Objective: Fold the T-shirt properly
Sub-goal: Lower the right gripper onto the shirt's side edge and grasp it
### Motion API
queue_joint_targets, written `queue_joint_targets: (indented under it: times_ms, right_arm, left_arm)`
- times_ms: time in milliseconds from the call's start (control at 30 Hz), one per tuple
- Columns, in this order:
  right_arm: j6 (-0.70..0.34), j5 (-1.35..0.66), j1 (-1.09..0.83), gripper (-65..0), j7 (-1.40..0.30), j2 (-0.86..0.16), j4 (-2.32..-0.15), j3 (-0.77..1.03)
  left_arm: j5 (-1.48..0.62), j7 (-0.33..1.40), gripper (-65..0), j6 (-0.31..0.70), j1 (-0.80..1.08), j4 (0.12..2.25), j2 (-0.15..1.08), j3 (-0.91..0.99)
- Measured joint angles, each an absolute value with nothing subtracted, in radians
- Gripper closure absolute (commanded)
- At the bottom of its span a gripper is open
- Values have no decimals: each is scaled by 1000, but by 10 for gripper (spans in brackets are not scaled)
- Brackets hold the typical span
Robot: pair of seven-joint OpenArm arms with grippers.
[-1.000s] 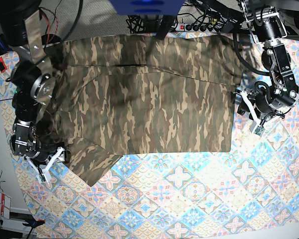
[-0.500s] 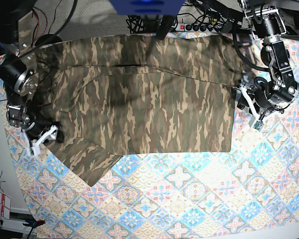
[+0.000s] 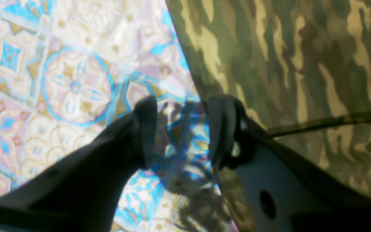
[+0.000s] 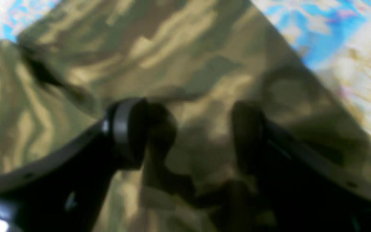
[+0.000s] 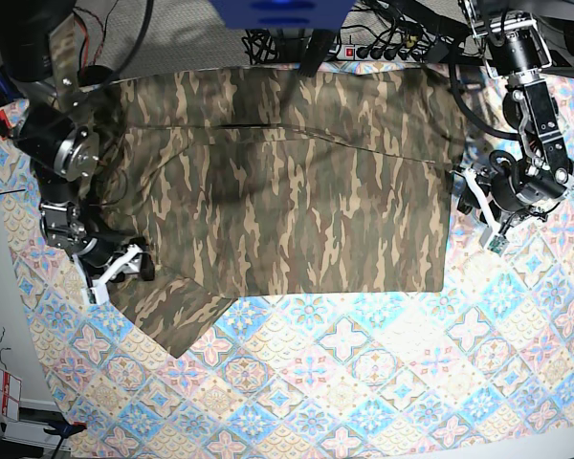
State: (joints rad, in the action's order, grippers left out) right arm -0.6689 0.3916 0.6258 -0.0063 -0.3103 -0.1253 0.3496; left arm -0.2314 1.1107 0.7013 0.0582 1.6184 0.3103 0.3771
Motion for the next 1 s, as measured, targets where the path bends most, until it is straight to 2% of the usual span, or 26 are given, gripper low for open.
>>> queue_joint_targets:
  times_ms: [200,267,467,533,733,867,1000]
  right_arm:
    - [-687,390,628,-402,-26,-312,-129,358]
    - [-718,400,622,-404,-72,-338,-170,366]
    - [-658,446,593,-405,-125,-476,-217,500]
    - [-673,442,593,-405,-120,-499,-218,500]
    - [-687,431,558,-405,-85,-463,-216,500]
    - [-683,440,562,-405,-112,-476,-216,500]
    - [-670,426,559,-405,-87,-420,-222,498]
  left_arm:
    - [-228,1112,-262,700,22,1618,310,377]
    - [-231,1111,-262,700,23,1618,310,376]
    - [-225,1118,-262,700,31,1618,310,374]
    - [-224,1118,-262,700,31,1618,310,374]
    - [-224,1118,-262,700,33,1617,310,374]
    - [-224,1118,-262,700,33,1617,310,376]
    - [-223,1118,-262,700,34,1617,310,376]
